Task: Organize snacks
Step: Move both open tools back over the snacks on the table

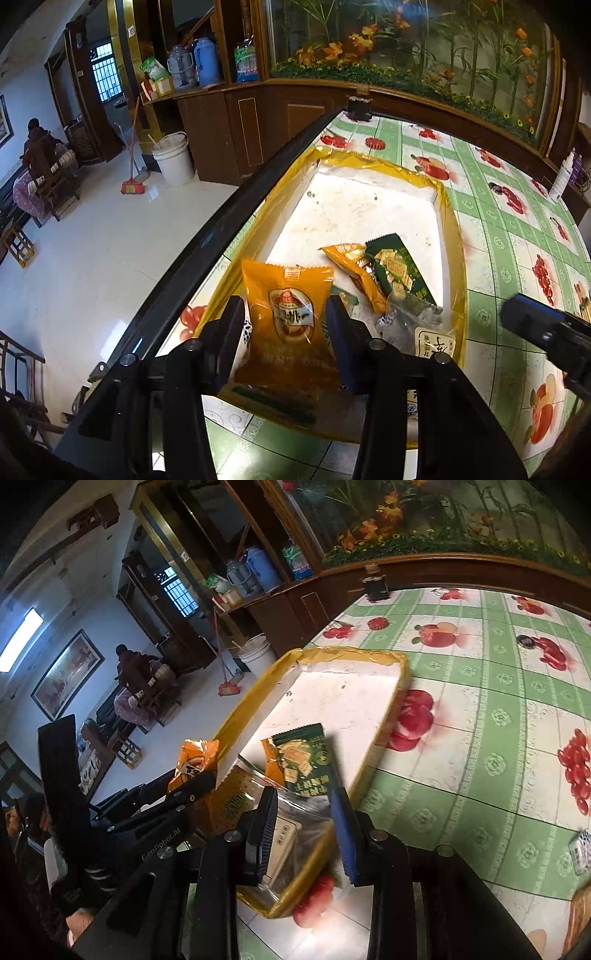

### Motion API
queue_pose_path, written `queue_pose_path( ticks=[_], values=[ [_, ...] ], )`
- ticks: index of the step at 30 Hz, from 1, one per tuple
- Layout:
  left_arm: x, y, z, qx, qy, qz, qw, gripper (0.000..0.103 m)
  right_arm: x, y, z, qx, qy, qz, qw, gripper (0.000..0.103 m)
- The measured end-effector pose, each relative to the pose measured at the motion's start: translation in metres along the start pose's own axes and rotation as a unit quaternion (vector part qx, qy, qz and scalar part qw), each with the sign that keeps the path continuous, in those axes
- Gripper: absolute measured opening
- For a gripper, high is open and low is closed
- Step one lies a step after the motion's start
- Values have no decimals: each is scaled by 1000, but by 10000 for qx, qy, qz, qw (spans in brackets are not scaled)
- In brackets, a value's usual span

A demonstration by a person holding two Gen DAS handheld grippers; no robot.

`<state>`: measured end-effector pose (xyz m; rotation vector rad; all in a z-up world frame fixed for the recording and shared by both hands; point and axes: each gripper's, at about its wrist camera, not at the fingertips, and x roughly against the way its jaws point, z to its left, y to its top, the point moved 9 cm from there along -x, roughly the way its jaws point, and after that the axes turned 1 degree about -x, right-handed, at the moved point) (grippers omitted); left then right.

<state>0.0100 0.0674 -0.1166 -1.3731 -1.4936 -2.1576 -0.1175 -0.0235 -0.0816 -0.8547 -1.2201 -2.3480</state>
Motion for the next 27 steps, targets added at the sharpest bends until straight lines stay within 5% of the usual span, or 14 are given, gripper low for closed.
queue_pose_path(
  ticks=[5, 14, 27],
  values=[
    [-3, -7, -9, -85, -61, 173, 9998, 52, 30, -17, -42, -370, -248, -129, 9989, 33],
    [33, -3, -59, -485, -421, -158, 9978, 60, 112, -57, -132, -1136, -914, -569, 9877, 35],
    [71, -28, -164, -1466, -1166, -207, 9821, 62, 202, -110, -200, -1663, -1679, -979, 9667, 39]
  ],
)
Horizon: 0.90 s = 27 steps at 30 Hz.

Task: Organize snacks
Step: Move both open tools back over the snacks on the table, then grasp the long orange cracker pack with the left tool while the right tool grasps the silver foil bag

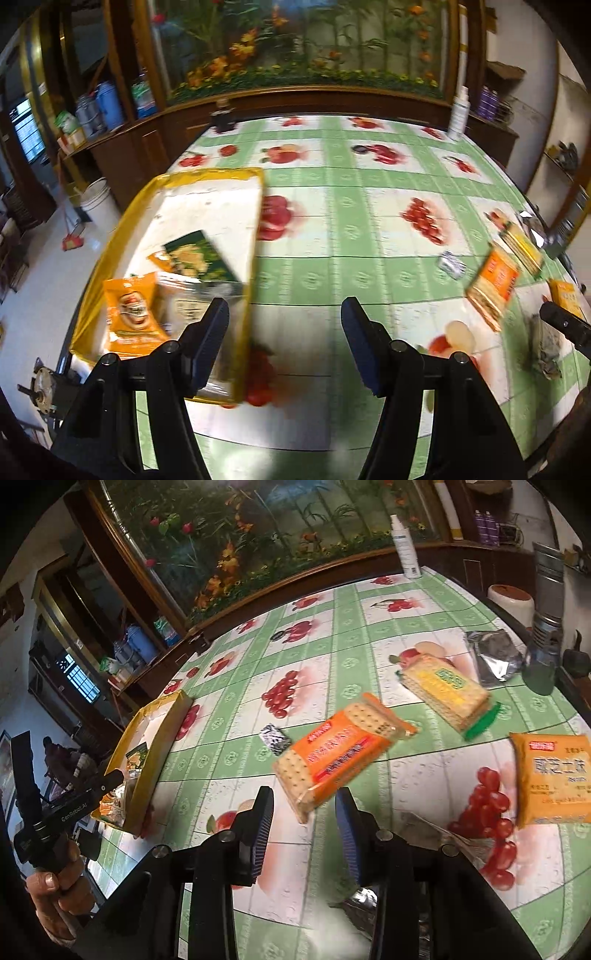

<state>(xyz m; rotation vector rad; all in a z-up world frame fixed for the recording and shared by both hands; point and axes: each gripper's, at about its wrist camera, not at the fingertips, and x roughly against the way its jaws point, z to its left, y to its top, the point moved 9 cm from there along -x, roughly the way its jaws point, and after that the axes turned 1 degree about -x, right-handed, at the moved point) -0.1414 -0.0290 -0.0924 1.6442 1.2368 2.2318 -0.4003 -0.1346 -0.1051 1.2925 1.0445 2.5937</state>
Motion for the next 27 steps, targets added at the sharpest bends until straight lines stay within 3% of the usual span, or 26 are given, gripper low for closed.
queue_pose_path(
  ticks=[8, 11, 15, 22, 27],
  values=[
    [14, 0, -89, -882, -919, -48, 9918, 62, 39, -17, -57, -234, -586, -170, 9979, 54],
    [14, 2, -113, -1111, -1133, -15, 9873, 62, 45, -23, -65, -228, -751, -189, 9967, 58],
    [12, 1, -135, -1294, -1275, 57, 9833, 62, 46, -30, -64, -85, -966, -150, 9952, 71],
    [2, 0, -153, -1590, -1447, 152, 9765, 62, 35, -39, -53, 95, -1163, 8, 9932, 72],
    [0, -1, -168, -1825, -1782, 238, 9666, 62, 21, -43, -54, 48, -1327, 207, 9909, 75]
  ],
)
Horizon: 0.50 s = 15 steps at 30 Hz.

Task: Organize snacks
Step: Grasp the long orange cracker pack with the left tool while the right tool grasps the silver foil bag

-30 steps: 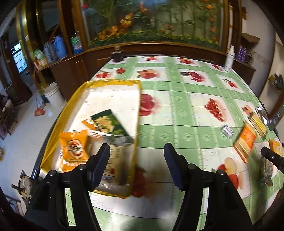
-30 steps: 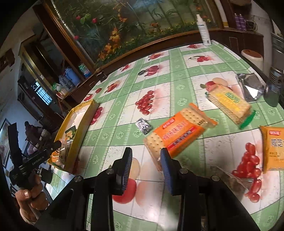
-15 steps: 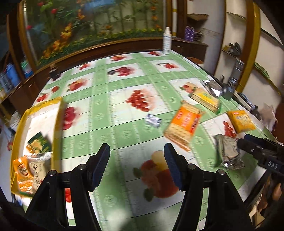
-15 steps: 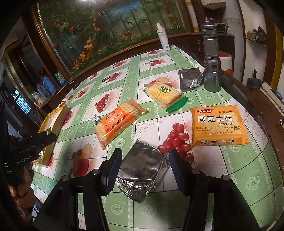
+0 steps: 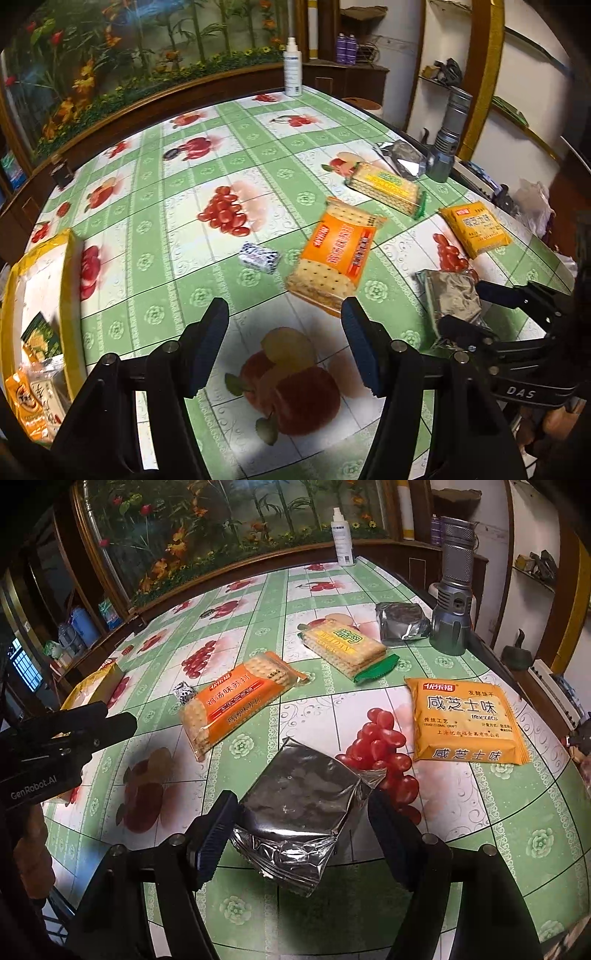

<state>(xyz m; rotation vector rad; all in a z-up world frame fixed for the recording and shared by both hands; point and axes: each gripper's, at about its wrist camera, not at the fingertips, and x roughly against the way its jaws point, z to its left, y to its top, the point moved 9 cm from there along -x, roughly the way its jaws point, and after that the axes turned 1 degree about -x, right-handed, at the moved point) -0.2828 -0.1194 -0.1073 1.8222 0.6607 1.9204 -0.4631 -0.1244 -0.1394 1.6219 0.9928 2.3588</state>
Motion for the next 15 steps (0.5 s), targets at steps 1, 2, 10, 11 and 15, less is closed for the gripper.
queue_pose_path(
  ticks=[1, 2, 10, 11, 15],
  values=[
    [-1, 1, -2, -30, -58, 15, 10000, 62, -1, 0, 1, -23, 6, 14, 10000, 75],
    [-2, 2, -4, -63, -91, 22, 9999, 62, -3, 0, 1, -36, -5, 22, 10000, 76],
    [-29, 19, -31, -717, -241, 184, 9970, 63, -19, 4, 3, 127, -220, 248, 9994, 81],
    [-34, 21, -35, -830, -242, 234, 9960, 63, -22, 4, 3, 197, -281, 275, 9990, 81],
    [-49, 25, -48, -1266, -213, 333, 9912, 62, -26, 3, -3, 485, -583, 347, 9965, 78]
  ],
)
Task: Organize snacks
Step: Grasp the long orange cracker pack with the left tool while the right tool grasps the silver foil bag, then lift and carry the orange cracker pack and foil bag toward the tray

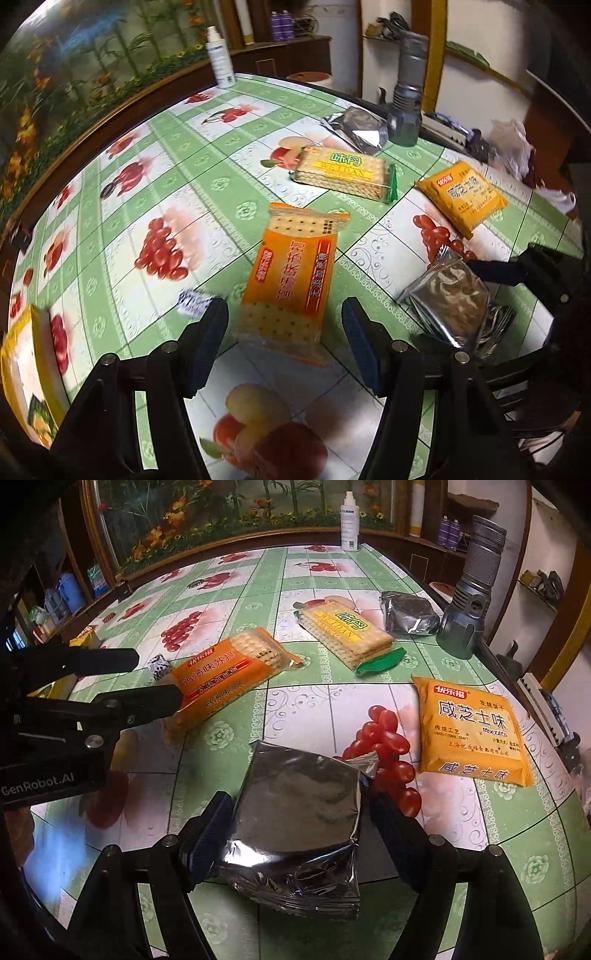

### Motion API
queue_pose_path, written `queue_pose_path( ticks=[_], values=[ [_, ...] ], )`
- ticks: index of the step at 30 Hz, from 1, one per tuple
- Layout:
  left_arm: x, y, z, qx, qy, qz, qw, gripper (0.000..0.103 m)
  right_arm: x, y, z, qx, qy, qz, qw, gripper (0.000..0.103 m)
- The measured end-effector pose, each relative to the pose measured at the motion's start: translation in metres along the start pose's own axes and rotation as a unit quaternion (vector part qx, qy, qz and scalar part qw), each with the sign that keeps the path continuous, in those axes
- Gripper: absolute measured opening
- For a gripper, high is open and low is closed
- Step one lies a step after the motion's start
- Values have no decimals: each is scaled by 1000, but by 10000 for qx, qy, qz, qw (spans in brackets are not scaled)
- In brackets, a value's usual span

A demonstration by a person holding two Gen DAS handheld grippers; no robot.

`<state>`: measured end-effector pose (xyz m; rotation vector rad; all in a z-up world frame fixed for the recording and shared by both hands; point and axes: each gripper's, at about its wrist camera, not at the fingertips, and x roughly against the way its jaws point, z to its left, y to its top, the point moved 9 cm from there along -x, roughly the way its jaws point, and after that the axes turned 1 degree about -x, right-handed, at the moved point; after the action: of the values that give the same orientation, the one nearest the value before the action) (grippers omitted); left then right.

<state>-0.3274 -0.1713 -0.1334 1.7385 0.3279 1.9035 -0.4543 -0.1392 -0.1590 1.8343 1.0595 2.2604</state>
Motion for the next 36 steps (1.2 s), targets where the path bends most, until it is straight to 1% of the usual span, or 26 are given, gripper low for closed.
queue_pose_path(
  ticks=[4, 6, 7, 8, 10, 11, 12, 13, 14, 15, 19, 23, 25, 29, 30, 33, 36],
  values=[
    [-15, 5, -5, -188, -6, 127, 9997, 62, 0, 1, -10, 55, -2, 26, 10000, 76],
    [-24, 6, -9, -253, -131, 249, 9993, 62, -1, 3, -11, 54, 14, 33, 10000, 78],
    [-28, 6, -11, -286, -149, 298, 9990, 65, -2, 3, -12, 66, 18, 36, 10000, 78],
    [-30, 6, -11, -349, -56, 286, 9990, 72, -2, 3, -12, 91, 16, 36, 10000, 79],
    [-39, 4, -12, -408, -9, 392, 9984, 73, -3, 3, -10, 186, -31, 40, 9998, 80],
    [-39, 7, -11, -325, -57, 316, 9990, 73, -3, 3, -9, 222, -37, 42, 9997, 79],
    [-40, 7, -9, -213, -119, 338, 9991, 73, -3, 3, -8, 242, -20, 34, 9997, 77],
    [-42, 7, -7, -84, -190, 371, 9991, 71, -3, 4, -7, 276, -6, 25, 9996, 74],
    [-42, 8, -4, 55, -219, 370, 9991, 59, -3, 4, -7, 337, -35, 12, 9994, 67],
    [-41, 8, -2, 160, -243, 370, 9989, 54, -2, 4, -6, 372, -21, -16, 9993, 61],
    [-36, 1, 5, 305, 34, 350, 9989, 52, 0, 3, -5, 404, 56, -48, 9992, 60],
    [-16, -8, 18, 747, -14, 228, 9969, 52, 7, 3, -4, 298, 216, -121, 9992, 60],
    [-2, -13, 28, 933, 129, 100, 9955, 52, 14, 4, -1, 269, 293, -220, 9990, 60],
    [29, -31, 53, 1330, 673, -77, 9888, 52, 30, 12, 12, 259, 552, -418, 9973, 60],
    [37, -37, 60, 1445, 823, -117, 9860, 52, 33, 14, 15, 255, 622, -450, 9967, 60],
    [59, -58, 82, 1803, 1240, -207, 9755, 52, 41, 20, 33, 244, 1006, -541, 9932, 60],
    [78, -79, 104, 2144, 1657, -289, 9621, 52, 45, 26, 53, 316, 1280, -599, 9895, 60]
  ],
)
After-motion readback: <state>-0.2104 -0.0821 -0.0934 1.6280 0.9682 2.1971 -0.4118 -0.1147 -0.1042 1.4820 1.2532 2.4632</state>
